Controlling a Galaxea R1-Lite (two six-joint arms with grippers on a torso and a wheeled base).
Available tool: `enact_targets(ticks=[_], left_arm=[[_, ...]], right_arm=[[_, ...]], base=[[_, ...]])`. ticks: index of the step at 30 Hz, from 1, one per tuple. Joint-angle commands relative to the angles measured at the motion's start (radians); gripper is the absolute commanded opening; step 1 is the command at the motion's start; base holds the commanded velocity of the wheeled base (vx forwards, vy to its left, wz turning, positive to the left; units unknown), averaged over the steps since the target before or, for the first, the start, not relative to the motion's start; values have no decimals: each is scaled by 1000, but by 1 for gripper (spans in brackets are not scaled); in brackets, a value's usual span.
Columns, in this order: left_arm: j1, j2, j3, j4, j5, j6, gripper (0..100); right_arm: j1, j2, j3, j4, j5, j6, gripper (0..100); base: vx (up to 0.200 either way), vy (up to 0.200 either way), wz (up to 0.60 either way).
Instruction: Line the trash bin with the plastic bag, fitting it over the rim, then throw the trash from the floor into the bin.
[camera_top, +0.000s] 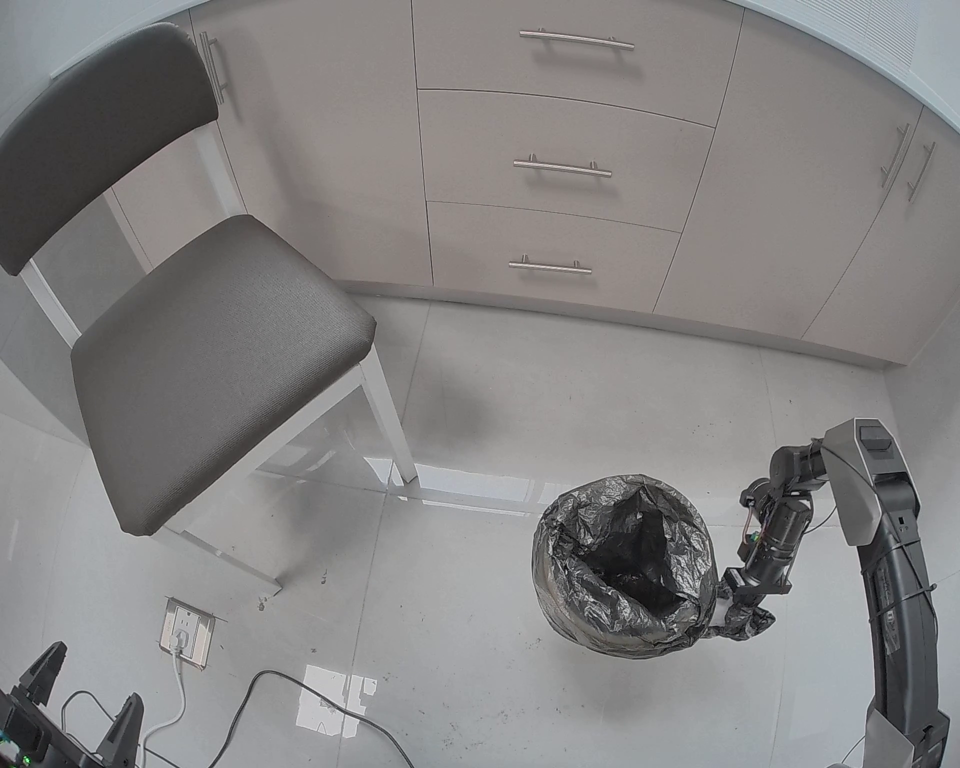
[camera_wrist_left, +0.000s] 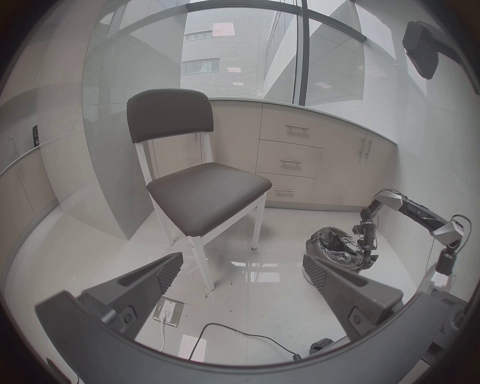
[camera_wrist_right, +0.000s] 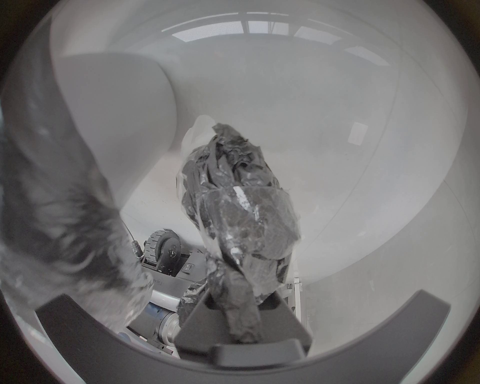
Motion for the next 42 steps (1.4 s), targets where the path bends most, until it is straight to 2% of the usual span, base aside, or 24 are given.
enact_targets(ticks=[1, 8, 11, 19, 23, 25, 26, 31, 33, 35, 36, 42], left_arm=[[20, 0, 17, 0, 0, -1, 100], [24, -2, 17, 0, 0, 1, 100], [24, 0, 17, 0, 0, -1, 100], [24, 0, 17, 0, 0, -1, 100], [24, 0, 17, 0, 0, -1, 100], [24, 0, 17, 0, 0, -1, 100], [24, 0, 17, 0, 0, -1, 100], [24, 0, 17, 0, 0, -1, 100], [24, 0, 17, 0, 0, -1, 100], [24, 0, 17, 0, 0, -1, 100], [24, 0, 17, 0, 0, -1, 100], [24, 0, 17, 0, 0, -1, 100]], right_arm=[[-45, -124, 1, 38, -11, 0, 0], [-95, -258, 1, 141, -25, -1, 0], [-118, -390, 1, 196, -23, -6, 0], [-97, -614, 1, 249, -23, -27, 0], [-25, -741, 1, 284, -23, -30, 0], [-19, -749, 1, 285, -23, -30, 0], [41, -811, 1, 316, -23, -30, 0], [182, -893, 1, 407, -31, -27, 0], [205, -902, 1, 413, -31, -26, 0], [285, -910, 1, 417, -32, -21, 0], [297, -910, 1, 417, -36, -18, 0], [402, -847, 1, 414, -105, -4, 0]], base=[[0, 0, 0], [0, 0, 0], [0, 0, 0], [0, 0, 0], [0, 0, 0], [0, 0, 0], [0, 0, 0], [0, 0, 0], [0, 0, 0], [0, 0, 0], [0, 0, 0], [0, 0, 0]])
